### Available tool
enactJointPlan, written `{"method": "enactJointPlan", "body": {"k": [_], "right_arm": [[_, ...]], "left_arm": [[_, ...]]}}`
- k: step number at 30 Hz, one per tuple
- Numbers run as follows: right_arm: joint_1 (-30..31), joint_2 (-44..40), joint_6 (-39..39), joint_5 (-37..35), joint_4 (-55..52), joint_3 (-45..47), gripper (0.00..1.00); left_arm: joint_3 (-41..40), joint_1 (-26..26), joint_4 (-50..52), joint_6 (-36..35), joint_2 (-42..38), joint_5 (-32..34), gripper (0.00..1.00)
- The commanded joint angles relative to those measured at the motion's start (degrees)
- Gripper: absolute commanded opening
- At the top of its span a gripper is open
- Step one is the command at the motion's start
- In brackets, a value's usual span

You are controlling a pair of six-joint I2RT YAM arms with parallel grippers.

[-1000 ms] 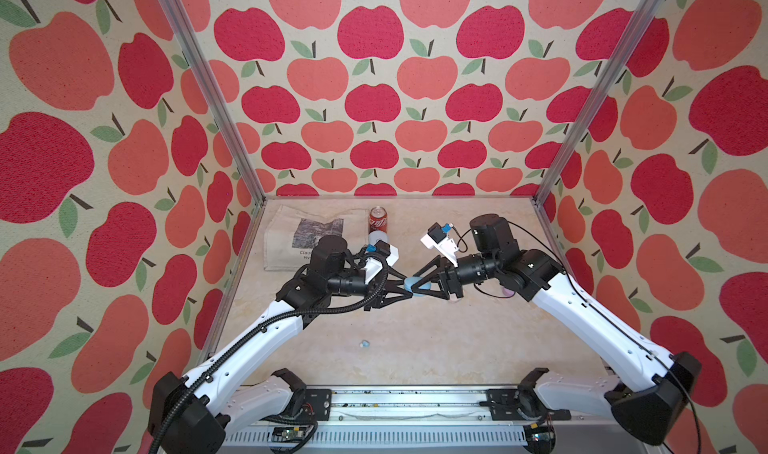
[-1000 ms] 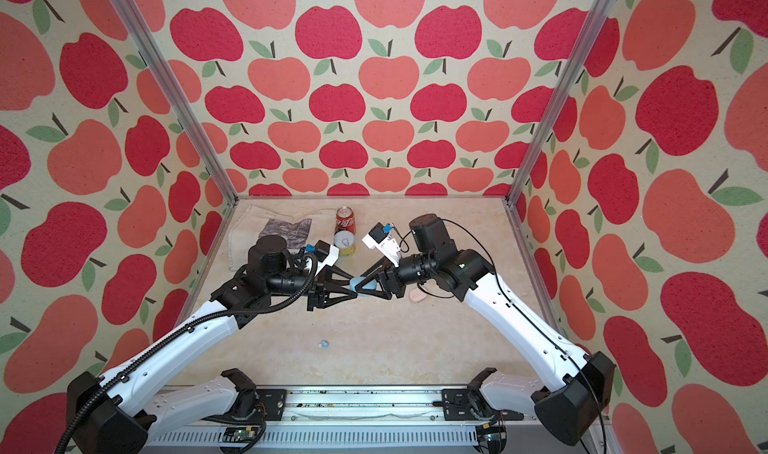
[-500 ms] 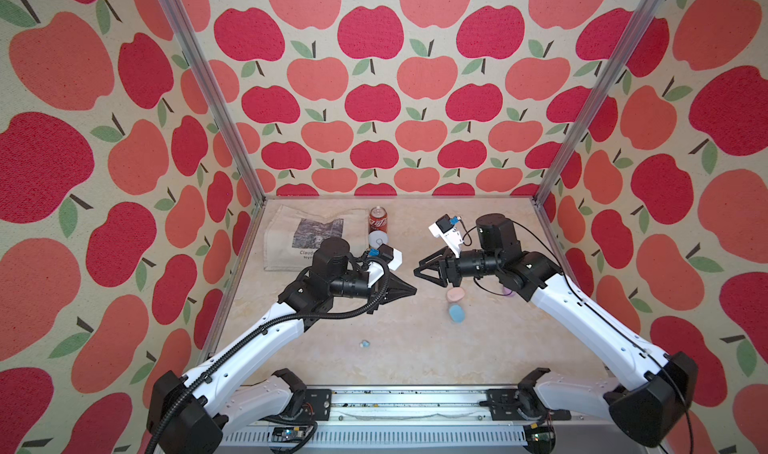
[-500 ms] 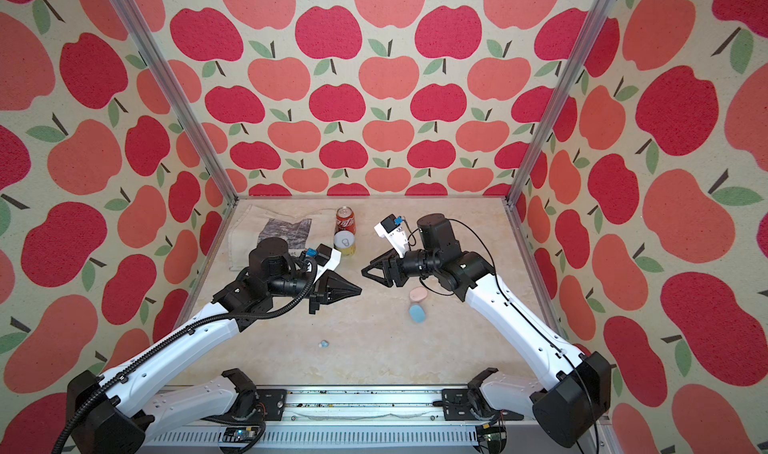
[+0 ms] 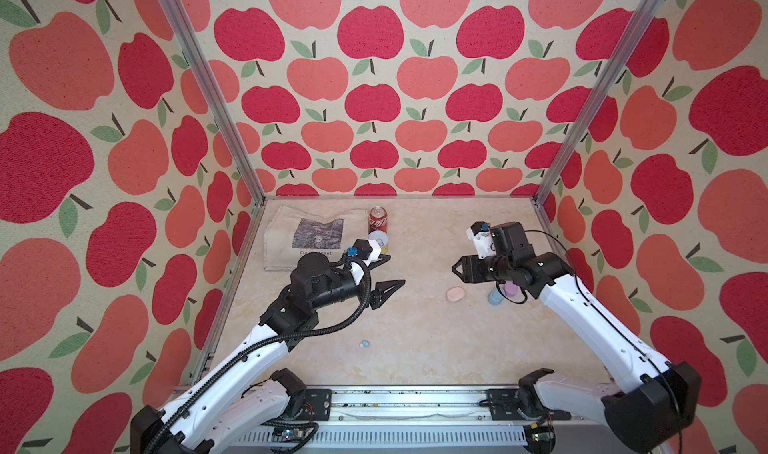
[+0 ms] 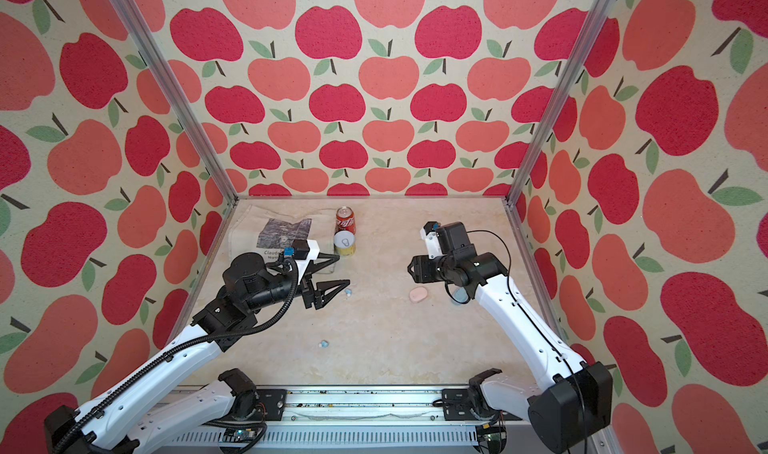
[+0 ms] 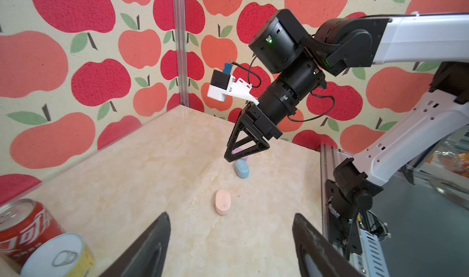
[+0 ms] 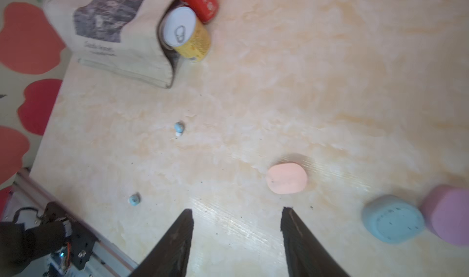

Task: Insert wireless bluetooth earbuds into charging case
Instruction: Pick up the charging case from the middle-right of the table.

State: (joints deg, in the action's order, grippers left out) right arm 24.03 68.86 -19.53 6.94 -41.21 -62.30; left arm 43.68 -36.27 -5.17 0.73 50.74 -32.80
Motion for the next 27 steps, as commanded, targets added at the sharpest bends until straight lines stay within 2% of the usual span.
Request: {"method": "enactJointPlan", "body": {"k": [1, 2, 6, 9, 12, 22, 27], "right_arm": [[-6.99, 0.75, -7.03, -4.73, -7.44, 1.97, 0.59], [-8.83, 1.45, -7.91, -4.91, -8.16, 2.21, 0.58], [-11.81, 7.28, -5.78, -10.31, -13.04, 0.01, 0.6], [-12.43, 12.22, -9.09, -16.49, -16.83, -1.12, 0.62], [-12.69, 14.28, -14.63, -18.69, -15.32, 1.12, 0.63], [-12.93, 22.23, -27.93, -15.44, -9.36, 1.52, 0.65], [-12.96, 25.46, -31.52, -14.08, -7.14, 1.48, 0.66]], "left_arm": [[-1.26, 0.19, -0.17, 2.04, -0.38, 0.61, 0.97], [-1.39, 0.23, -0.27, 2.43, -0.23, -0.43, 1.0], [-2.09, 0.24, -1.5, 4.4, -0.06, -2.59, 0.99], [-3.42, 0.26, -3.3, 5.65, -0.09, -3.08, 0.99], [-4.85, 0.15, -4.95, 7.11, -0.12, -3.09, 0.99], [-6.05, 0.26, -2.61, 6.39, -1.23, -2.71, 0.99], [-6.33, 0.28, -2.12, 6.13, -1.43, -3.49, 0.99]]}}
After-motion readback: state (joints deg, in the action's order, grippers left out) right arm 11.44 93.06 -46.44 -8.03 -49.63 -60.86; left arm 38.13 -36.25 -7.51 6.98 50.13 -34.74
